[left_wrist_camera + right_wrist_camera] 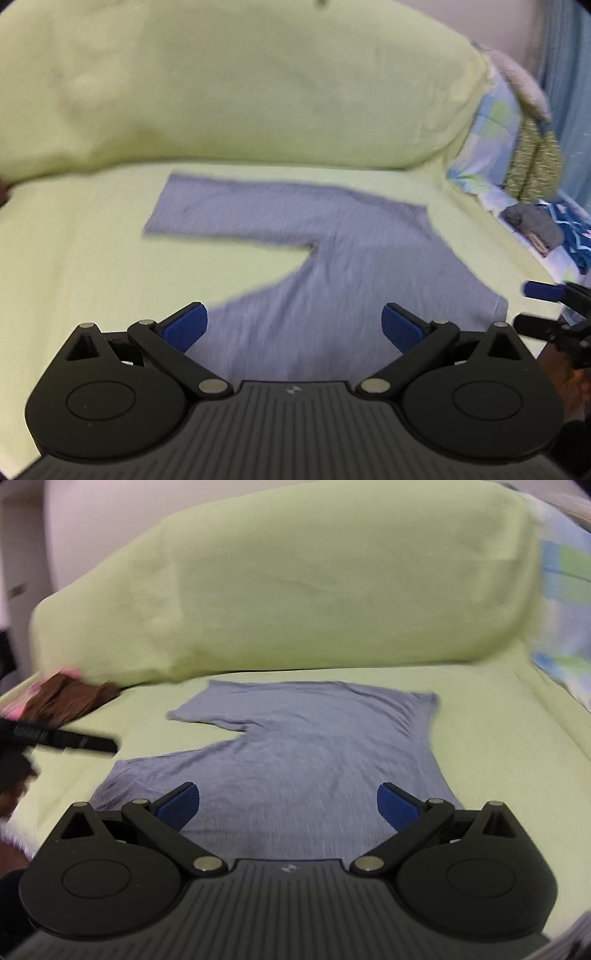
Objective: Fold clothes
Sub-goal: 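Close the left gripper on the shirt edge while the right gripper closes on the shirt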
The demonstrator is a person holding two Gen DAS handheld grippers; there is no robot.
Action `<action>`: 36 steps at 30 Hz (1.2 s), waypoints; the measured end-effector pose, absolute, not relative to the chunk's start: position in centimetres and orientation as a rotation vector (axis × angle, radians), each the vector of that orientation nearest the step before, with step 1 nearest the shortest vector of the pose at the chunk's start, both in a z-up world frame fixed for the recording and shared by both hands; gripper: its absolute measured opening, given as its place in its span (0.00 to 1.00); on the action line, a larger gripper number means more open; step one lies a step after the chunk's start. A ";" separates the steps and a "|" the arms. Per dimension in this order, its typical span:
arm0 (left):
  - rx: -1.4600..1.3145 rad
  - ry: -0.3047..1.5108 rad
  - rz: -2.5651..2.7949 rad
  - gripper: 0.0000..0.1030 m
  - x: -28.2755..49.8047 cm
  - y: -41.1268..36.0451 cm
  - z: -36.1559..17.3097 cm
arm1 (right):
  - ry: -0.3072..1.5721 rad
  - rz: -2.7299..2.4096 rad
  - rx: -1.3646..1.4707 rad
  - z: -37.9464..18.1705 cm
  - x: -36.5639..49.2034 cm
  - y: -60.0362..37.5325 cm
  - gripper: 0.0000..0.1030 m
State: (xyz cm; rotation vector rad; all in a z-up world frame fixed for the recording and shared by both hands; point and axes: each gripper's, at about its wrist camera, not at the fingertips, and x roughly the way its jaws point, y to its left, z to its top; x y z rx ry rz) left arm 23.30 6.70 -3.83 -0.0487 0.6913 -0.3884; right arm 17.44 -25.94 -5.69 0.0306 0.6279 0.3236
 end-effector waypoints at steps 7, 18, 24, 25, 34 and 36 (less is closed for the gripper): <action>0.212 0.695 -0.581 0.97 36.0 2.2 -5.2 | 0.617 0.601 0.000 -8.0 31.5 -29.6 0.92; 0.278 0.775 -0.632 0.96 45.2 0.2 -1.8 | 0.781 0.658 0.003 -5.1 41.2 -31.7 0.87; 0.379 0.860 -0.636 0.93 48.8 -1.1 -0.4 | 0.872 0.728 -0.111 -2.8 45.0 -32.4 0.73; 0.383 0.864 -0.642 0.93 49.2 -1.1 -0.4 | 0.878 0.736 -0.112 -2.7 45.5 -32.6 0.71; 0.502 1.005 -0.737 0.69 56.0 -1.2 -5.3 | 0.987 0.732 -0.153 -7.5 51.8 -31.3 0.38; 0.530 1.025 -0.775 0.69 57.1 -1.0 -6.2 | 0.996 0.723 -0.155 -8.3 52.6 -30.8 0.38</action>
